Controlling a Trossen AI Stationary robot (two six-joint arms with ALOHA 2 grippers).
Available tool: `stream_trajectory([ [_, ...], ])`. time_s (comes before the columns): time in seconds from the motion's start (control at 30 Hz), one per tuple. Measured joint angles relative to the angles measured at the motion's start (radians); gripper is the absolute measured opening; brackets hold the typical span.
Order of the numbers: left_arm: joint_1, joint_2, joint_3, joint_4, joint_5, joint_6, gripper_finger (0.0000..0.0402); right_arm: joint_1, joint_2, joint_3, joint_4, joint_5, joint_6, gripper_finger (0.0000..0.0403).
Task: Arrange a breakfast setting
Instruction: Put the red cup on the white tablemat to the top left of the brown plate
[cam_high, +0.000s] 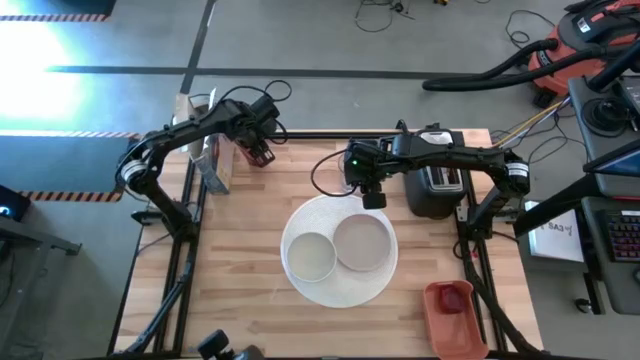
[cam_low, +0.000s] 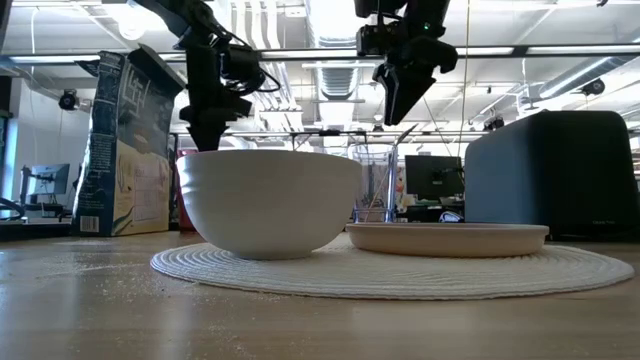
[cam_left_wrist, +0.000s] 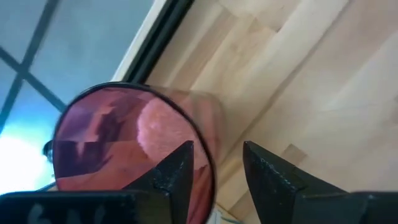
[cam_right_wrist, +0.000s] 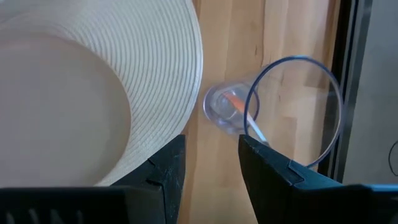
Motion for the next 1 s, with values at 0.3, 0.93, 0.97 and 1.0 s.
stream_trajectory([
  [0.3, 0.002, 0.0, 0.0, -0.001, 0.006, 0.0, 0.0017, 0.0, -0.003, 0.0, -0.032, 0.0, -0.001, 0.0139],
  [0.93, -0.102, -0.004, 0.029, -0.018, 0.062, 0.016, 0.0001, -0.033, -0.058, 0.003, -0.09, 0.008, 0.007, 0.0139],
  [0.97, -0.12, -0.004, 0.032, -0.02, 0.062, 0.016, 0.0001, -0.04, -0.067, 0.003, -0.092, 0.008, 0.007, 0.0139],
  [1.0, -0.14, -0.004, 0.036, -0.022, 0.061, 0.016, 0.0001, -0.047, -0.076, 0.003, -0.092, 0.008, 0.012, 0.0139],
])
